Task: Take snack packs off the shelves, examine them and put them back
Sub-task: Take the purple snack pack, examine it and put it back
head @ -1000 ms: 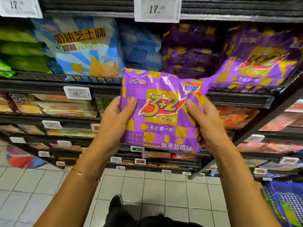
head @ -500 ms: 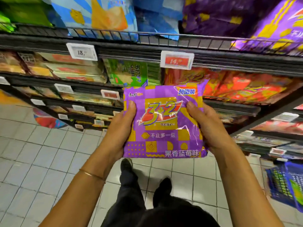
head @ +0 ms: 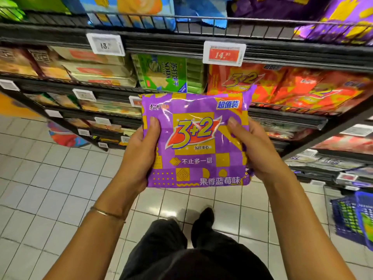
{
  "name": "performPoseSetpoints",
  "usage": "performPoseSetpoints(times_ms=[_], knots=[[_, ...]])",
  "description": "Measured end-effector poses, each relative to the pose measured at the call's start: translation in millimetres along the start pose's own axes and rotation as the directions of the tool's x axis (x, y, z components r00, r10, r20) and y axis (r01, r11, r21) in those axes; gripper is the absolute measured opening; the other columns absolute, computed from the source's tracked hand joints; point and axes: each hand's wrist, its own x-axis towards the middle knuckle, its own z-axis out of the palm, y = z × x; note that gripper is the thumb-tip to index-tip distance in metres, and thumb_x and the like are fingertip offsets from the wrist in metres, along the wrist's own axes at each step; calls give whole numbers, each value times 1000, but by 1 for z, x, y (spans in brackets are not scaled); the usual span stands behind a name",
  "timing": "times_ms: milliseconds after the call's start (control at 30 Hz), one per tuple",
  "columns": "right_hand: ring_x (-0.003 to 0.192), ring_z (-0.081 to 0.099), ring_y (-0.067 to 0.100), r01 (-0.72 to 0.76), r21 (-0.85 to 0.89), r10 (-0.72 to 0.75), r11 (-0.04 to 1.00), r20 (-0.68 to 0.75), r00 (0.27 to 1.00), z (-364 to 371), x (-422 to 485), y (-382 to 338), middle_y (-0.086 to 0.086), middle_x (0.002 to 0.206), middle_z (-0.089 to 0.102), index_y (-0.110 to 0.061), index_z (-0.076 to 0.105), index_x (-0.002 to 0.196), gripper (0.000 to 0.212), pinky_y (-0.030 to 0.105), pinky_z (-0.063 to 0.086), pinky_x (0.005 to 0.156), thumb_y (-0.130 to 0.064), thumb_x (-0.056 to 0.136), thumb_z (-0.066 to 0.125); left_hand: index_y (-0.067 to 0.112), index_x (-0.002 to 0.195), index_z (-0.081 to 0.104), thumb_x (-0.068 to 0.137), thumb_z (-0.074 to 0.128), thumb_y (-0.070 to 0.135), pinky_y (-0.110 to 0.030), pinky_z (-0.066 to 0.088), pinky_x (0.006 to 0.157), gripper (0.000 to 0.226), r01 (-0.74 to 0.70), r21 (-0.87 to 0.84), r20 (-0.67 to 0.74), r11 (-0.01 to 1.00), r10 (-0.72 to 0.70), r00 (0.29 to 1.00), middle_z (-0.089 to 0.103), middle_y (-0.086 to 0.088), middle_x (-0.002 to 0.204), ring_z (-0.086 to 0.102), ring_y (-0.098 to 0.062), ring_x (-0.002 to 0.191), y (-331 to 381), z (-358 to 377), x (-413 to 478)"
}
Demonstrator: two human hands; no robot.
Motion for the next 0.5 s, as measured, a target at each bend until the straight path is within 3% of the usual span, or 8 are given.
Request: performPoseSetpoints(times_ms=[100,300,400,500], knots=[[83,78,14,2,91,-7,996,55,998,2,-10,-2,-1,99,80,-29,77,108,21,29,62,67,-33,91,65,12,131,66,81,58,68,-42,66,71,76,-34,-29,10,999,34,999,80,-12,111,79,-31,94,2,-8,-7],[98,77,23,74,98,-88,992,152,984,20,-42,-5,8,118,77,-16,63,131,45,33,62,75,-14,87,67,14,129,68,84,66,66,-55,64,81,69,-28,-90,69,996,35,997,79,-14,114,78,-34,99,4,-30,-27],[97,76,24,119,93,-134,989,183,974,28,-62,-4,9,118,76,-15,61,131,47,32,62,73,-5,85,66,13,130,66,82,79,55,-46,65,81,65,-117,-113,107,987,129,986,78,-12,116,78,-28,99,3,-46,-41],[82,75,19,183,-18,-179,983,138,974,33,-82,-3,2,98,79,-15,64,117,51,31,60,66,5,71,72,21,126,68,67,94,50,-39,63,83,71,-265,-106,188,958,281,941,78,-4,117,76,-20,103,1,-65,-56]])
